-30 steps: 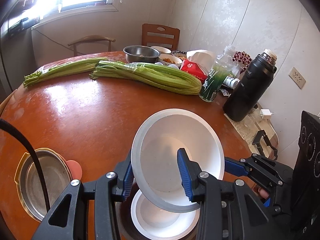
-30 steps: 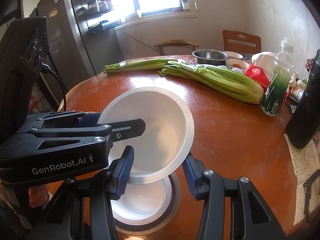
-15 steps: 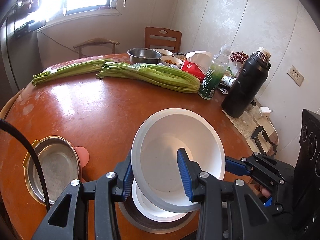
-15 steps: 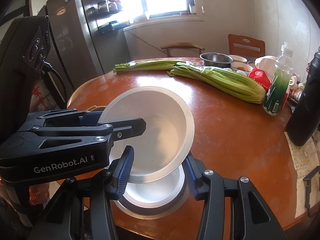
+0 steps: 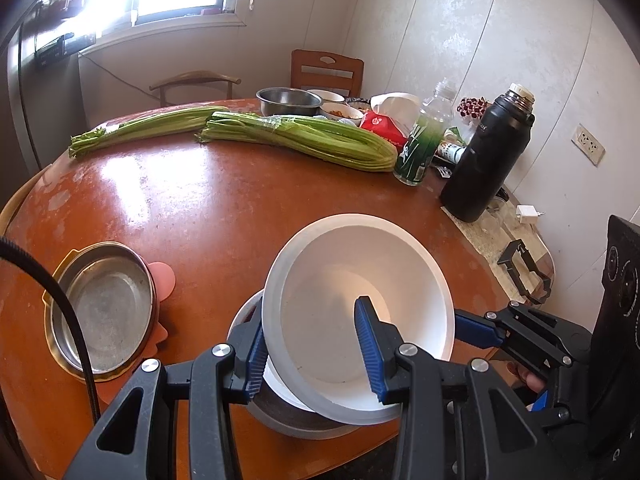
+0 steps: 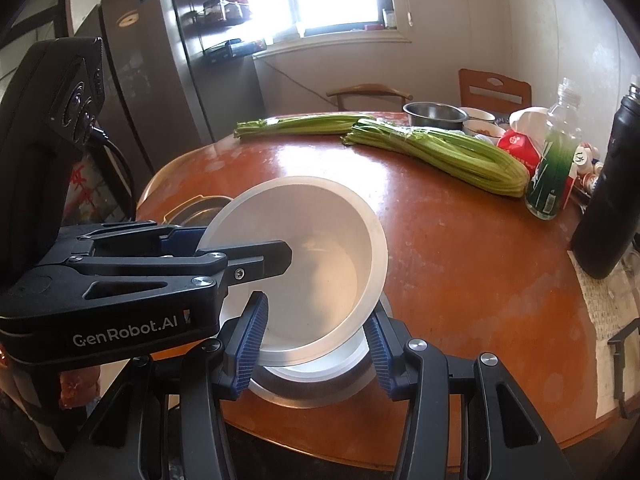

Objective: Organize plates and bowls
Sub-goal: 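Grip the white bowl and steel bowl rims together with the left tool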

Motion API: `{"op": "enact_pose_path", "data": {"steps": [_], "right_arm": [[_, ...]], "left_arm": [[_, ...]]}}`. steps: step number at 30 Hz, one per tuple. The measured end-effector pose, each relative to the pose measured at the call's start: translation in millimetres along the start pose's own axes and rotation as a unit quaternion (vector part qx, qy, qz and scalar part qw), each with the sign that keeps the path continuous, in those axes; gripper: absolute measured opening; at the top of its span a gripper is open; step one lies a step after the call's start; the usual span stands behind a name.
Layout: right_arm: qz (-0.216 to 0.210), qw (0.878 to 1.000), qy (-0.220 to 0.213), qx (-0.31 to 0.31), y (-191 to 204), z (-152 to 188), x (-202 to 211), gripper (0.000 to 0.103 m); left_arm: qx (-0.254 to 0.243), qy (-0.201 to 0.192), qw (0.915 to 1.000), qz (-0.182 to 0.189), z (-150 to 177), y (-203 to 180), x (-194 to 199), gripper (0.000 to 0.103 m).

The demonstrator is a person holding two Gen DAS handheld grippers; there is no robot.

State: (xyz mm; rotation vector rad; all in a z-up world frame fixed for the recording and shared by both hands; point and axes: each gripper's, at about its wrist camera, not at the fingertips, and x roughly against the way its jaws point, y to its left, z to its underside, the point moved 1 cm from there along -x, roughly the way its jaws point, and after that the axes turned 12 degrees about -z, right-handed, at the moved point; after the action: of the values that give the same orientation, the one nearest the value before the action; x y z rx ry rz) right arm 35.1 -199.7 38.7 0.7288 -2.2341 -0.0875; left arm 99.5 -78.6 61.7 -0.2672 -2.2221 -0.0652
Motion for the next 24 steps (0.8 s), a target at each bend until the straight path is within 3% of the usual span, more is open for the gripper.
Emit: {"op": "enact_pose_path", "data": {"steps": [24], "right_arm": [[-0.006,1.000,0.022,-0.002,0.3,11.8,-16.3,0.051]], "left_arm": [[0.014,0.024,0.9996,-0.007,18.4,6.6,-24.7,0.040]]}}
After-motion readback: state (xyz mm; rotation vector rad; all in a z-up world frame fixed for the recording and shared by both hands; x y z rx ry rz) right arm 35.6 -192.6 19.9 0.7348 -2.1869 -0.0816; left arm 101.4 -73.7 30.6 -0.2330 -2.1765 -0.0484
